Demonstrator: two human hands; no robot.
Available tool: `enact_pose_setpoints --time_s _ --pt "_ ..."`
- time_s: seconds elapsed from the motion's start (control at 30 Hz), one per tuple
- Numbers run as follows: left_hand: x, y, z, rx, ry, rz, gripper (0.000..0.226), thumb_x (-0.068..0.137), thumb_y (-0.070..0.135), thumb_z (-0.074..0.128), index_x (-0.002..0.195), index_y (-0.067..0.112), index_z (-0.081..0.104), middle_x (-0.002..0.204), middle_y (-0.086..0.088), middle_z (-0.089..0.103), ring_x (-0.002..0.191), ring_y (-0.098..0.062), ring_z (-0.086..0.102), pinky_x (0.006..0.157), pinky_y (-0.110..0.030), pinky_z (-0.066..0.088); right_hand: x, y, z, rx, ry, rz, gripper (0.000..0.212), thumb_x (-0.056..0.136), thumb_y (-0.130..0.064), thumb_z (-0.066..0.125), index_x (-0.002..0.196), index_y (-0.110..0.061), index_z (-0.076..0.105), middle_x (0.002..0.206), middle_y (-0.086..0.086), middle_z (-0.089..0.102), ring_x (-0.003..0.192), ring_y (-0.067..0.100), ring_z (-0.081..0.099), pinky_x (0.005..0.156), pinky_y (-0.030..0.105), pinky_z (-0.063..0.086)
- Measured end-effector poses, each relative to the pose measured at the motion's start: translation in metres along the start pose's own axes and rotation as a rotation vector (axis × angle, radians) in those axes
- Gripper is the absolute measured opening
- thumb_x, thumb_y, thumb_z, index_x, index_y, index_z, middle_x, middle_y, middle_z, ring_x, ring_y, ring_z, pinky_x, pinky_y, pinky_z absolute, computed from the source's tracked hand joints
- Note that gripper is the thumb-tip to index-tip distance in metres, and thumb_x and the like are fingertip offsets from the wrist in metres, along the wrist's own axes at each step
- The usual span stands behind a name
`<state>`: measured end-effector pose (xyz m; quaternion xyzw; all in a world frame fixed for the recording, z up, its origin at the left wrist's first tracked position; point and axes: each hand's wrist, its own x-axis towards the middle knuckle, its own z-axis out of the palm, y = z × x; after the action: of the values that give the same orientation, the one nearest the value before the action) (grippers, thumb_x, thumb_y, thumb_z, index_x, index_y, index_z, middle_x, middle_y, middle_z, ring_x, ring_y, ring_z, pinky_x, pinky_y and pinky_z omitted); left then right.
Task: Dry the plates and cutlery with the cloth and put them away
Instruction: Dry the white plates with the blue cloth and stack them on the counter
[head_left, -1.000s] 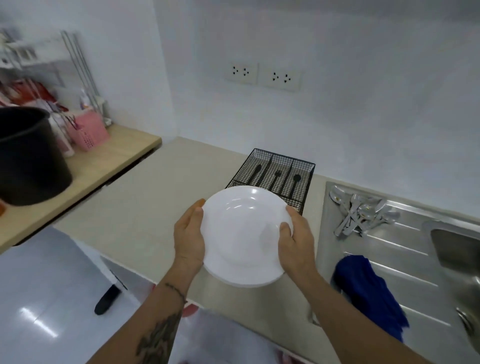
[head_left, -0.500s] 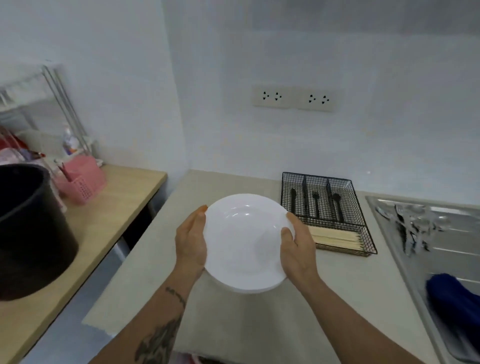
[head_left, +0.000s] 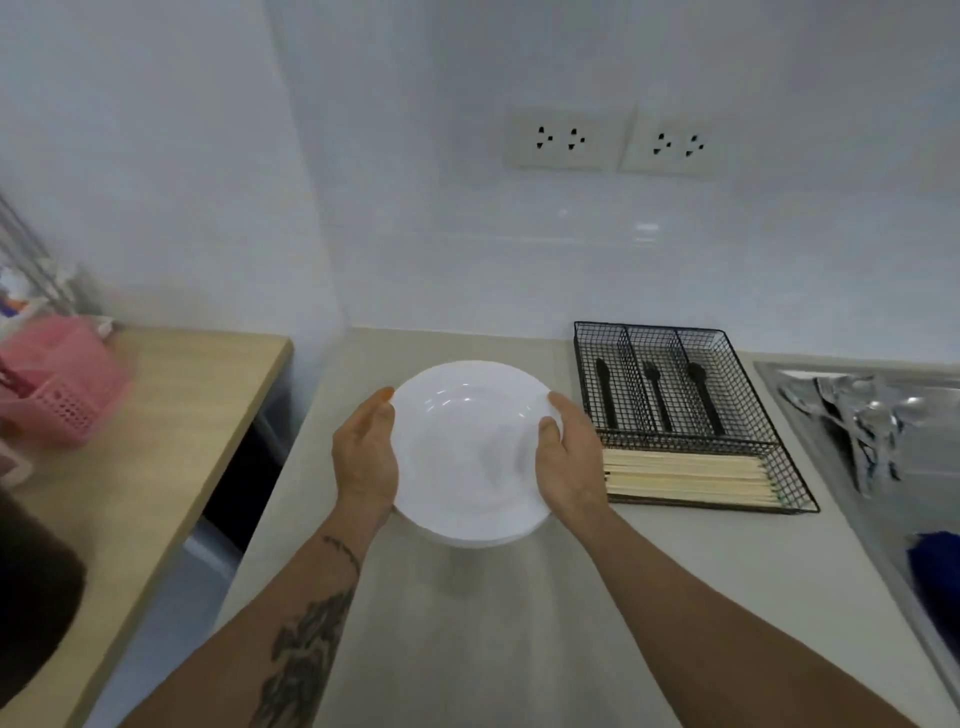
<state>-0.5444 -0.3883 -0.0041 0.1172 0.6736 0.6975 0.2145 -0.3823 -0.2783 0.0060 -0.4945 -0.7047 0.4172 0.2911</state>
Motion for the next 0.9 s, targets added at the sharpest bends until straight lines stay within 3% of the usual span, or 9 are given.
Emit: enact_pose_setpoints --time_s 0.1,0.2,0.4,0.53,0.9 --pt "0.039 -0.016 0.013 0.009 0.015 0.006 0.027 0.09 0.031 0.059 0.111 0.022 0.074 0.11 0.002 0.073 0.106 -0.025 0.066 0.096 -0.05 0.053 0.034 0.007 0.02 -0.028 -0.013 0.009 0.05 0.094 -0.034 0.036 0.142 -0.02 0.043 0.143 0.002 0.045 0.13 0.019 0.042 0.113 0.037 0.03" --pt "0.073 -0.029 0.026 0.038 0.009 0.021 0.028 0.093 0.031 0.057 0.114 0.02 0.073 0.112 0.002 0.072 0.106 -0.024 0.066 0.097 -0.049 0.053 0.065 0.017 0.035 -0.044 -0.022 0.021 0.045 0.1 -0.025 0.038 0.143 -0.017 0.042 0.143 0.004 0.043 0.129 0.019 0.042 0.11 0.031 0.03" --pt "0.119 -0.047 0.046 0.061 0.01 0.027 0.039 0.086 0.039 0.057 0.116 0.019 0.072 0.113 0.003 0.073 0.107 -0.021 0.066 0.099 -0.047 0.052 0.111 0.029 0.059 -0.016 0.02 0.042 0.044 0.099 -0.023 0.04 0.143 -0.019 0.043 0.142 0.004 0.044 0.128 0.02 0.043 0.109 0.033 0.031" --pt "0.137 -0.054 0.056 0.051 0.003 0.06 0.032 0.091 0.034 0.056 0.112 0.017 0.073 0.109 0.001 0.074 0.105 -0.023 0.067 0.096 -0.047 0.053 0.133 0.032 0.062 -0.008 0.032 0.036 0.044 0.098 -0.024 0.04 0.142 -0.023 0.043 0.139 0.001 0.045 0.116 0.015 0.047 0.104 0.033 0.035" --pt "0.168 -0.048 0.081 0.174 0.027 0.072 0.033 0.095 0.036 0.053 0.114 0.018 0.073 0.11 0.002 0.073 0.103 -0.019 0.066 0.098 -0.043 0.053 0.173 0.031 0.068 -0.042 0.042 0.036 0.043 0.098 -0.026 0.04 0.141 -0.025 0.042 0.14 0.001 0.045 0.123 0.022 0.047 0.104 0.037 0.036"
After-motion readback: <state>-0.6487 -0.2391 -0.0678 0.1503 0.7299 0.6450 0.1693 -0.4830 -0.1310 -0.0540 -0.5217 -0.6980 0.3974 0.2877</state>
